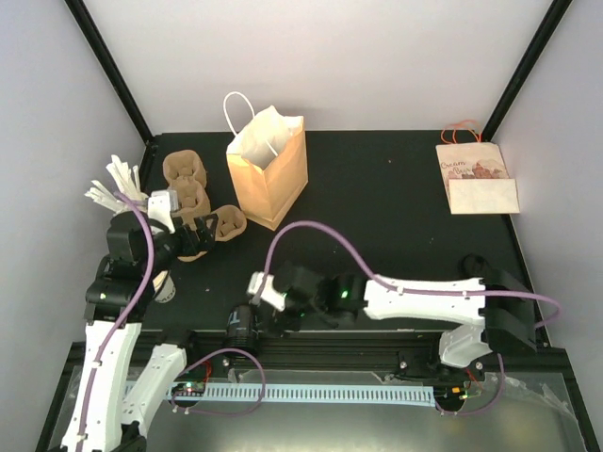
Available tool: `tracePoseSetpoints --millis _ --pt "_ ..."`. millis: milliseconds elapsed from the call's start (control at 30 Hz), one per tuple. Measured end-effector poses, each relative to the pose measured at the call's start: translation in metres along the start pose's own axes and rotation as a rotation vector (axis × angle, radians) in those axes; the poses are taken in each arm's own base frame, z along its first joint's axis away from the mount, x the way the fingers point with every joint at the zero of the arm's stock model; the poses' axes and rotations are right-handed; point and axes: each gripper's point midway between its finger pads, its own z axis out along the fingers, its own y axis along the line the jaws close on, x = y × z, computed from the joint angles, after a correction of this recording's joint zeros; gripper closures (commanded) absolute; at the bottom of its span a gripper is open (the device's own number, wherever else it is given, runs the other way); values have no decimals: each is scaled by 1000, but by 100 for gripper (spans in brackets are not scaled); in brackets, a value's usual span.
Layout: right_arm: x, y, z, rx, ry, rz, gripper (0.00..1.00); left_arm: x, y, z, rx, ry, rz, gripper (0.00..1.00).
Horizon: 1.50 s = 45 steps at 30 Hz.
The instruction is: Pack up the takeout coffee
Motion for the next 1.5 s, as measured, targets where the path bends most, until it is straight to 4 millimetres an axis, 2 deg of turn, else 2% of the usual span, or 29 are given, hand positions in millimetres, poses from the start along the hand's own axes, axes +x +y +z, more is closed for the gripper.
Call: tracePoseSetpoints --millis 67,167,433,633,700,967,1000,1033,1167,1367,1400,1433,1500 --pt "-5 23 11 3 2 -97 1 9 2 -3 -8 25 -6 1" --pt "-6 41 28 25 21 -192 1 15 3 -10 -11 33 -7 1" --pt "7 64 67 69 89 -300 2 15 8 -24 -62 46 16 1" --pt "14 64 83 131 117 -327 4 15 10 -30 -85 53 41 1" --pt "15 61 84 156 118 -329 13 12 10 -33 -89 47 49 1" --pt "11 37 83 311 109 -295 60 10 10 -34 -97 43 63 1" --pt "9 35 83 326 102 -292 67 10 10 -34 -97 43 66 1" --pt "7 33 82 338 96 -294 82 10 10 -34 -98 42 68 1" --pt "-4 29 82 357 61 -303 97 10 11 -34 -103 41 80 1" --pt "-31 16 80 309 29 -242 99 10 13 -33 -111 47 91 1" --pt "-36 11 79 302 21 -223 91 10 13 -32 -114 50 93 1" --pt "-43 5 77 293 12 -199 75 10 14 -31 -118 52 95 1" --pt "-51 -7 72 284 -5 -163 58 10 15 -30 -121 57 97 1"
